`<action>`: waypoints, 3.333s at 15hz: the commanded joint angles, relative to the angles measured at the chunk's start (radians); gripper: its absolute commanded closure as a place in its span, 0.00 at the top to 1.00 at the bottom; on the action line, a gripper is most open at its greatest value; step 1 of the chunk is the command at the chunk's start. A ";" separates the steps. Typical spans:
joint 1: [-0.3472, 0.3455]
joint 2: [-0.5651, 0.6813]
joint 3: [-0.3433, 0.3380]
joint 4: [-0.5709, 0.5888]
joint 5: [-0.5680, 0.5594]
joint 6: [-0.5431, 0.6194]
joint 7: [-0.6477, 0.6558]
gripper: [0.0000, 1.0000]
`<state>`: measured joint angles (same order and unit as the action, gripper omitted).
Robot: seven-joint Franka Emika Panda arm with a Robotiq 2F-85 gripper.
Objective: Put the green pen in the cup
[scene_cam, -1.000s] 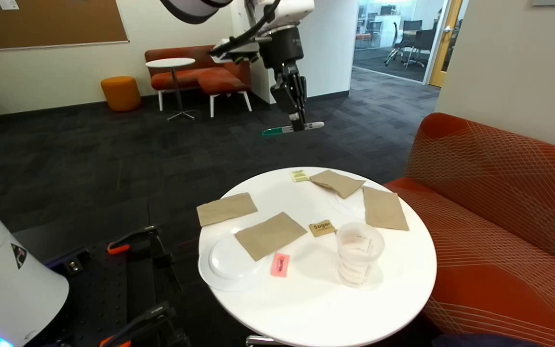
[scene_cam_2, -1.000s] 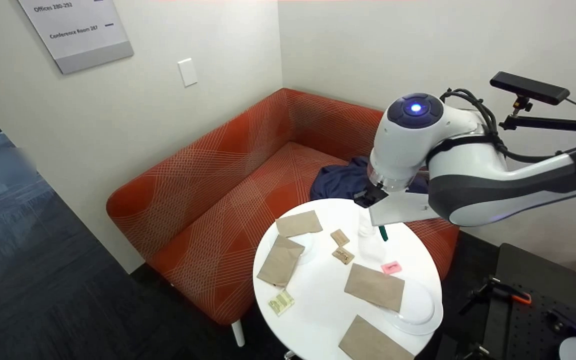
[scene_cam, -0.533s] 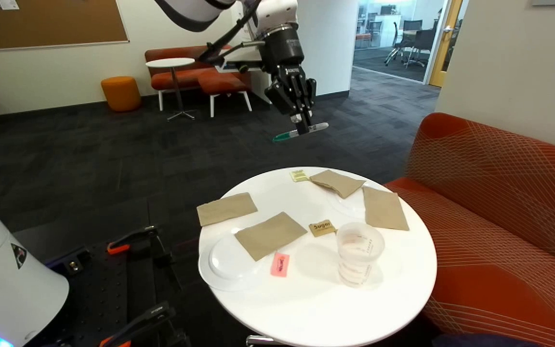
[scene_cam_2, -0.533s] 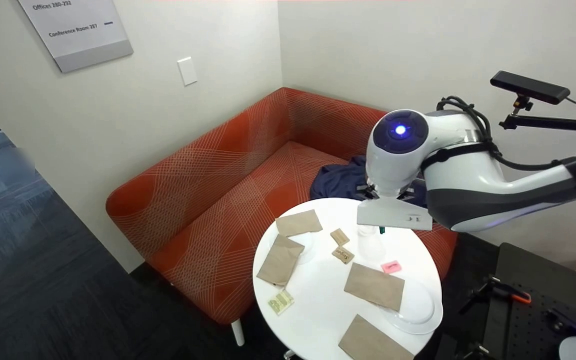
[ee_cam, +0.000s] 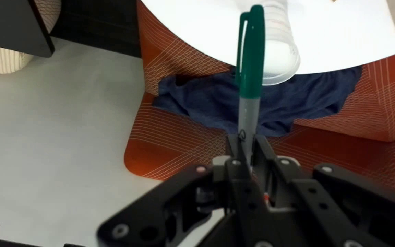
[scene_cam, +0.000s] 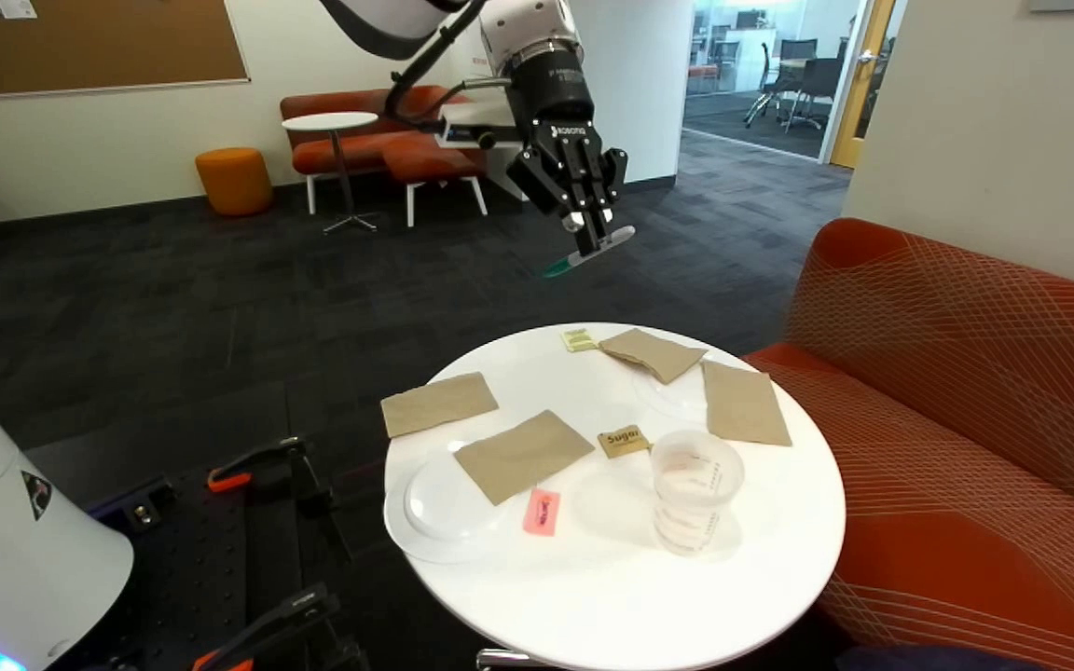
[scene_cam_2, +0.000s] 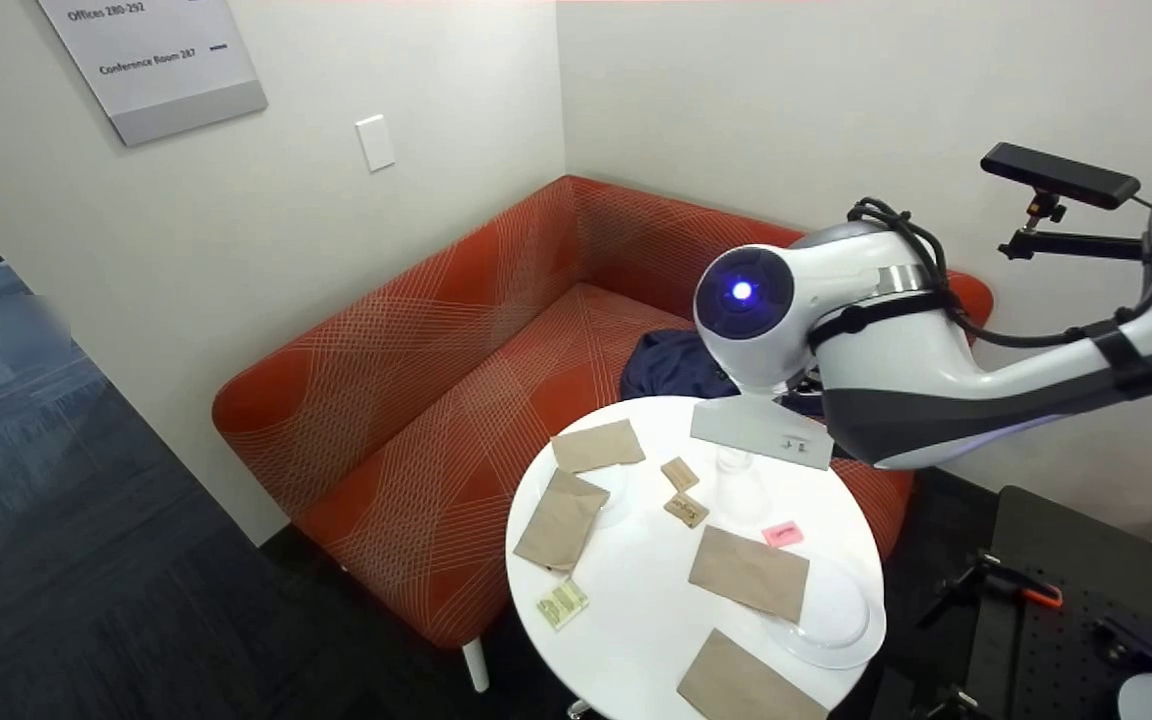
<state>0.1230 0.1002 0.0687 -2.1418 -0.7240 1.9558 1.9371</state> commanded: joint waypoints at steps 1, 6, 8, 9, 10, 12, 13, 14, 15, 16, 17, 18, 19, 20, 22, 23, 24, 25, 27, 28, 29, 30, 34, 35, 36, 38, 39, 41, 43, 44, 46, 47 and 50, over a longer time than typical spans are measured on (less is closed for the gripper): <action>0.019 0.041 0.004 0.068 -0.029 -0.139 0.086 0.03; 0.030 0.070 0.001 0.116 -0.062 -0.277 0.170 0.03; 0.029 0.077 0.000 0.128 -0.079 -0.314 0.200 0.03; 0.028 0.082 0.000 0.134 -0.087 -0.331 0.209 0.03; 0.029 0.088 0.000 0.141 -0.099 -0.352 0.215 0.03; 0.029 0.095 0.001 0.151 -0.130 -0.395 0.207 0.03; 0.028 0.099 0.001 0.155 -0.146 -0.413 0.196 0.03; 0.028 0.104 0.001 0.159 -0.166 -0.432 0.189 0.03; 0.027 0.108 0.001 0.160 -0.183 -0.445 0.175 0.03; 0.026 0.115 0.001 0.163 -0.201 -0.462 0.173 0.03; 0.026 0.121 0.002 0.165 -0.218 -0.475 0.164 0.03; 0.026 0.127 0.003 0.165 -0.238 -0.486 0.156 0.03; 0.027 0.135 0.004 0.164 -0.261 -0.492 0.152 0.03; 0.026 0.141 0.005 0.162 -0.280 -0.492 0.148 0.03; 0.024 0.155 0.004 0.160 -0.323 -0.476 0.141 0.03; 0.023 0.164 0.003 0.161 -0.345 -0.473 0.144 0.03; 0.021 0.172 0.003 0.162 -0.365 -0.466 0.150 0.03; 0.020 0.179 0.002 0.161 -0.387 -0.460 0.163 0.03; 0.017 0.194 0.001 0.162 -0.421 -0.450 0.181 0.03; 0.015 0.201 0.000 0.162 -0.436 -0.444 0.197 0.03; 0.012 0.210 -0.002 0.163 -0.449 -0.437 0.214 0.03; 0.009 0.218 -0.004 0.163 -0.460 -0.431 0.234 0.03; -0.008 0.246 -0.012 0.157 -0.487 -0.396 0.322 0.03; -0.013 0.255 -0.015 0.156 -0.495 -0.390 0.341 0.03; -0.018 0.265 -0.018 0.157 -0.499 -0.384 0.356 0.03; -0.029 0.286 -0.025 0.158 -0.504 -0.378 0.364 0.03; -0.033 0.299 -0.025 0.159 -0.500 -0.382 0.355 0.03; -0.030 0.287 -0.017 0.143 -0.489 -0.398 0.342 0.14; -0.034 0.303 -0.019 0.143 -0.488 -0.398 0.342 0.14; -0.035 0.307 -0.019 0.143 -0.488 -0.398 0.342 0.14; -0.035 0.307 -0.019 0.145 -0.488 -0.398 0.342 0.14; -0.035 0.307 -0.019 0.146 -0.488 -0.398 0.342 0.14; -0.041 0.327 -0.027 0.165 -0.506 -0.379 0.368 0.03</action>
<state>0.0895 0.4076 0.0475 -1.9963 -1.2125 1.5599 2.2797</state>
